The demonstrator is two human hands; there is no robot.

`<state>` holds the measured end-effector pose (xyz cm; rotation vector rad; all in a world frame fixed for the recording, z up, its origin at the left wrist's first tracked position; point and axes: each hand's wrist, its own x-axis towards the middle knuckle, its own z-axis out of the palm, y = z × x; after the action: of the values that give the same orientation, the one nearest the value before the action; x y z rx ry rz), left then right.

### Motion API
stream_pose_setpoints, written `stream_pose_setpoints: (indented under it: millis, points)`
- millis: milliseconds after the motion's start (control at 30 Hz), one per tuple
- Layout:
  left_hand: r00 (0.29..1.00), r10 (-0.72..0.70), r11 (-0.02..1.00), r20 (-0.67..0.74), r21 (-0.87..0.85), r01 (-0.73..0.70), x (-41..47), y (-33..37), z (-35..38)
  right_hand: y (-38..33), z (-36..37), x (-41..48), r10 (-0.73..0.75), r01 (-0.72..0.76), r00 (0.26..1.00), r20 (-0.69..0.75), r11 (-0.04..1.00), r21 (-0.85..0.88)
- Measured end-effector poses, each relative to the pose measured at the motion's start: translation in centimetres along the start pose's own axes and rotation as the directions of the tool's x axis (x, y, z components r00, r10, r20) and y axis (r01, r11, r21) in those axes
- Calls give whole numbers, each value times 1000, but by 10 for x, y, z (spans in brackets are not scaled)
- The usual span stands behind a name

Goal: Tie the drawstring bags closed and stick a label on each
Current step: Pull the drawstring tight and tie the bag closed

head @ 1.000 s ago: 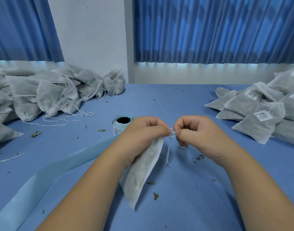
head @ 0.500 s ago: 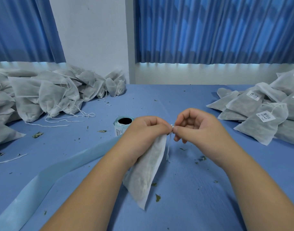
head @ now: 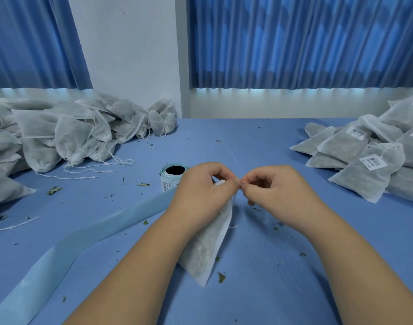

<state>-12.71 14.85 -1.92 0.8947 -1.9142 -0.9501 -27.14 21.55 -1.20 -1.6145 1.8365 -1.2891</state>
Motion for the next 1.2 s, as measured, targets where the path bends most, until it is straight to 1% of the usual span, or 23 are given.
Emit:
stream_pose_setpoints:
  millis: [267, 400, 733, 867, 1000, 1067, 1200]
  points:
    - [997, 26, 999, 74, -27, -24, 1, 1, -2, 3, -4, 1, -6, 6, 1000, 28, 1000, 3]
    - [995, 16, 999, 98, -44, -11, 0, 2, -3, 4, -4, 1, -3, 2, 999, 34, 1000, 20]
    - [995, 11, 995, 98, -104, -1, 0, 4, -5, -1, -6, -2, 33, -34, 999, 20, 999, 35]
    - [986, -62, 977, 154, -191, 91, -1, 7, -7, -4, -6, -2, 41, -42, 999, 22, 998, 55]
    - [958, -151, 935, 244, -280, 219, -1, 8, -9, -7, -7, -4, 14, -17, 999, 34, 996, 92]
    - [942, -184, 916, 281, -298, 268, -1, 8, -11, -8, -6, -5, 8, -12, 999, 37, 995, 97]
    - [925, -192, 900, 328, -318, 300, -2, 11, -12, -8, -6, -4, 6, -7, 1000, 9, 995, 96]
